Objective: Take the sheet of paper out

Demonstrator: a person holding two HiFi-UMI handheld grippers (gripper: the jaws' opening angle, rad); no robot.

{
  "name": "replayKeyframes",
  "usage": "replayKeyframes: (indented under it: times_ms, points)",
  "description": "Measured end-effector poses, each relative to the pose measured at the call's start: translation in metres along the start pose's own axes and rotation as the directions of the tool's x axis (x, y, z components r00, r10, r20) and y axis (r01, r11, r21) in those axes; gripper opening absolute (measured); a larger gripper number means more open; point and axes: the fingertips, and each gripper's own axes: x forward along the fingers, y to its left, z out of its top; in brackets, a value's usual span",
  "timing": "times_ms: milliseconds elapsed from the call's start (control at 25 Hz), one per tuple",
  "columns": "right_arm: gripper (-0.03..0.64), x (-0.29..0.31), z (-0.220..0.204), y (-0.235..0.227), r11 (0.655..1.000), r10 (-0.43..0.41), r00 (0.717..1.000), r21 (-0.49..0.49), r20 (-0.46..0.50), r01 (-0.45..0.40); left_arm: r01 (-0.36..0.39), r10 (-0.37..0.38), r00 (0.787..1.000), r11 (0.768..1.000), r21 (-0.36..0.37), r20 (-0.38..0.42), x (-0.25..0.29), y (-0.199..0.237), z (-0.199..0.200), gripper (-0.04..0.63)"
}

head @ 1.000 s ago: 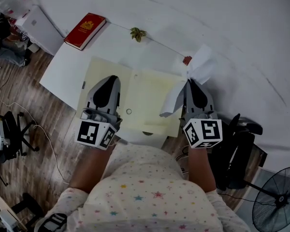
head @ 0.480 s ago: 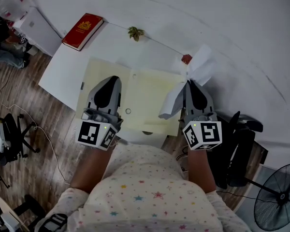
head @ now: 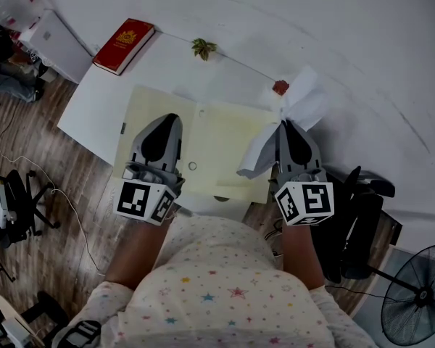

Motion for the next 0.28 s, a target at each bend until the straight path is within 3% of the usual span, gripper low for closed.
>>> replayKeyframes:
  times_ms: [280]
  points:
    - [0.020,0.0029,-0.0022,0.0009,1.000,0.005,1.000,-0.001,-0.006,-0.005,0.003,-0.003,1.000,1.000,-0.001,-0.002,0.0029,0.0020,-0.0007,0.025]
